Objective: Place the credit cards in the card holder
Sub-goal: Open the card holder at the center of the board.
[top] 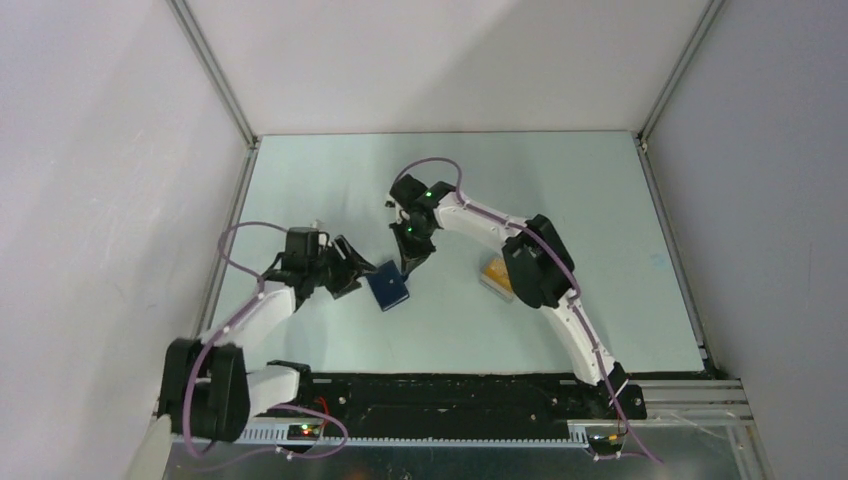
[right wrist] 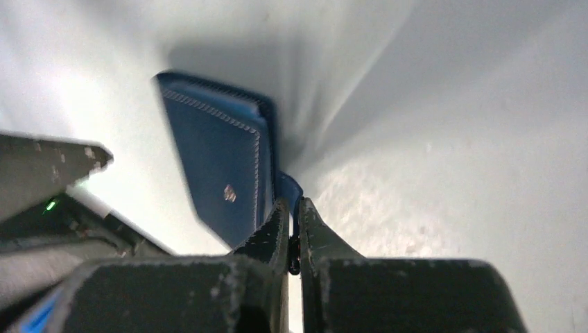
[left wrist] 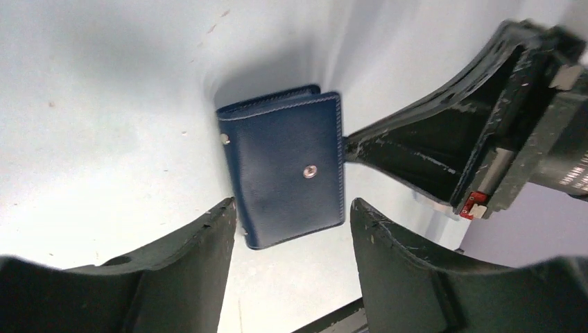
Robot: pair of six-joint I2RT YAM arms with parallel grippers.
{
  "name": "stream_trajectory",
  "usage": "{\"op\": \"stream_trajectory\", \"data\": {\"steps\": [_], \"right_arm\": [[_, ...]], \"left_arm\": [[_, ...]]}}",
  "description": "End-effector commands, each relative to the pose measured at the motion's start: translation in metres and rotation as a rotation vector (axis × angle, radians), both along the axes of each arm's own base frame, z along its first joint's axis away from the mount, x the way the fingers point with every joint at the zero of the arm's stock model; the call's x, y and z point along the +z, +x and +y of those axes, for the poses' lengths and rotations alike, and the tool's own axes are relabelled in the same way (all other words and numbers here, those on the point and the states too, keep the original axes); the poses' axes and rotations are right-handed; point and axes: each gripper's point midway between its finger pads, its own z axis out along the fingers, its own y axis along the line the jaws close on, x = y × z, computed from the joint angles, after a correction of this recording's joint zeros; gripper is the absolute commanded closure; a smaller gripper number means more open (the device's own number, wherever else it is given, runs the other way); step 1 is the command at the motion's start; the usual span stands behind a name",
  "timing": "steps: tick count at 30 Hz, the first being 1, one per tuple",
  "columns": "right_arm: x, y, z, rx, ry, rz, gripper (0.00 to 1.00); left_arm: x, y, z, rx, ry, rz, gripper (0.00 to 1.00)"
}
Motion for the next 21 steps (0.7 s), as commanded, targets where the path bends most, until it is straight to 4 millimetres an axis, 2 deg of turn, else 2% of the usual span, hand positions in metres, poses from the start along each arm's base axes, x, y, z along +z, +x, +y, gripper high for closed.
{"op": "stream_trajectory", "data": {"steps": [1,5,9,13,15,16,21], "right_arm": [[0.106,0.000,0.001,0.037,0.257,-0.071,1.00],[0.144,-0.015,-0.002,0.078,0.394,-0.032,1.00],[0.155,-0.021,-0.001,0.092,0.478,0.025,1.00],[0.132,-0.021,-0.002,0.076,0.446,0.083,1.00],[0.120,-0.021,-0.004,0.066,0.426,0.116,1.00],[0.114,-0.021,-0.004,0.061,0.417,0.129,1.00],[0.100,-0.015,-0.015,0.005,0.411,0.168,1.00]], "left_arm": [[0.040,0.006,0.004,-0.005,0.021,-0.176,0.34],[0.066,0.006,-0.002,-0.027,-0.005,-0.261,0.35],[0.078,0.006,-0.010,-0.060,-0.020,-0.294,0.38],[0.072,0.007,-0.021,-0.095,-0.005,-0.268,0.42],[0.065,0.008,-0.027,-0.109,0.019,-0.244,0.47],[0.055,0.008,-0.032,-0.120,0.039,-0.213,0.48],[0.043,0.014,-0.044,-0.135,0.081,-0.172,0.56]]}}
